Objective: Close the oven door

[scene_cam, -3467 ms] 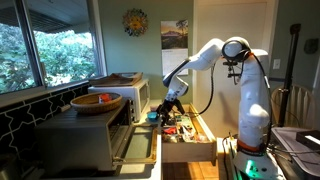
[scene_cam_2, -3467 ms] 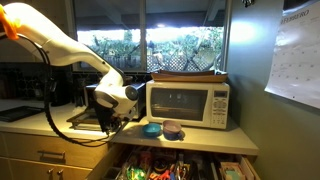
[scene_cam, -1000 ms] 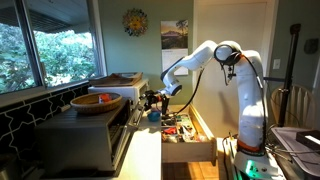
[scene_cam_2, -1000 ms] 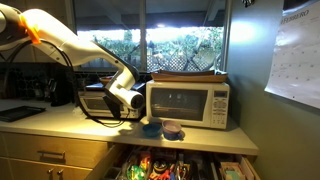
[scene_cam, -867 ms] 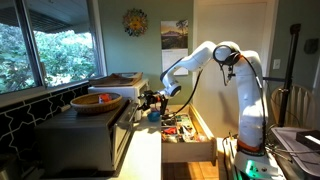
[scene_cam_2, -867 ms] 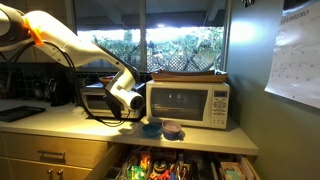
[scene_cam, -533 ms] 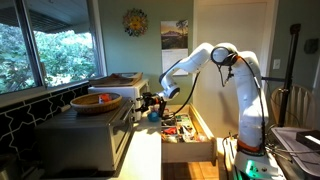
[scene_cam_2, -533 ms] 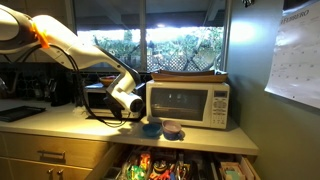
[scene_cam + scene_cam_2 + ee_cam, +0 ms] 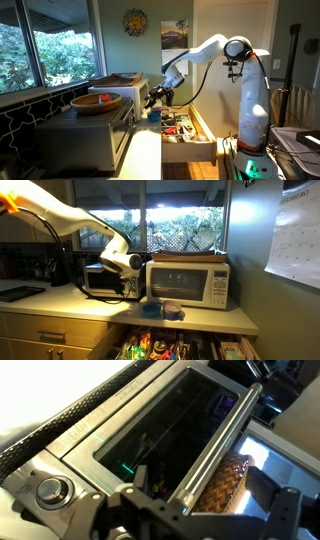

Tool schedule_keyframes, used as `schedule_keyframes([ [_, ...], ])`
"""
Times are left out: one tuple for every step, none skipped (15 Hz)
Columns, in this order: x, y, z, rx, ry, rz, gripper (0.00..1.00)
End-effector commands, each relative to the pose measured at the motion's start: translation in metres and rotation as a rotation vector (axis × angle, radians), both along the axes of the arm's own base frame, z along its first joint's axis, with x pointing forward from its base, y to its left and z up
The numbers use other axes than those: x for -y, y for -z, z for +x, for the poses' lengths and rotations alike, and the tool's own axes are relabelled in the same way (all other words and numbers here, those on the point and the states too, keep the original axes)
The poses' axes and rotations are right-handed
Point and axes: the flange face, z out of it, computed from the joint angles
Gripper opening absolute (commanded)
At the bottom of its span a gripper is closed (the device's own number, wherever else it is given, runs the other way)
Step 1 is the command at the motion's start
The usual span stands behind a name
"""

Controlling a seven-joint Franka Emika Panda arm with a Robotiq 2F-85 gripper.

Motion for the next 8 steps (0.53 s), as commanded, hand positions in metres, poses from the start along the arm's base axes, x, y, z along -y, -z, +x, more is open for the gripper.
schedule_keyframes([
  [-0.006,-0.058,-0.042,0.021,0.004,-0.206,1.00],
  [-0.007,-0.073,-0.047,0.029,0.009,-0.264,1.00],
  [-0.009,-0.087,-0.053,0.043,0.012,-0.321,1.00],
  [-0.011,-0.101,-0.057,0.049,0.011,-0.381,1.00],
  [-0.016,-0.109,-0.063,0.053,0.020,-0.438,1.00],
  [-0.019,-0.116,-0.068,0.057,0.027,-0.495,1.00],
  [-0.022,-0.120,-0.073,0.052,0.035,-0.551,1.00],
  [-0.025,-0.122,-0.079,0.046,0.044,-0.607,1.00],
])
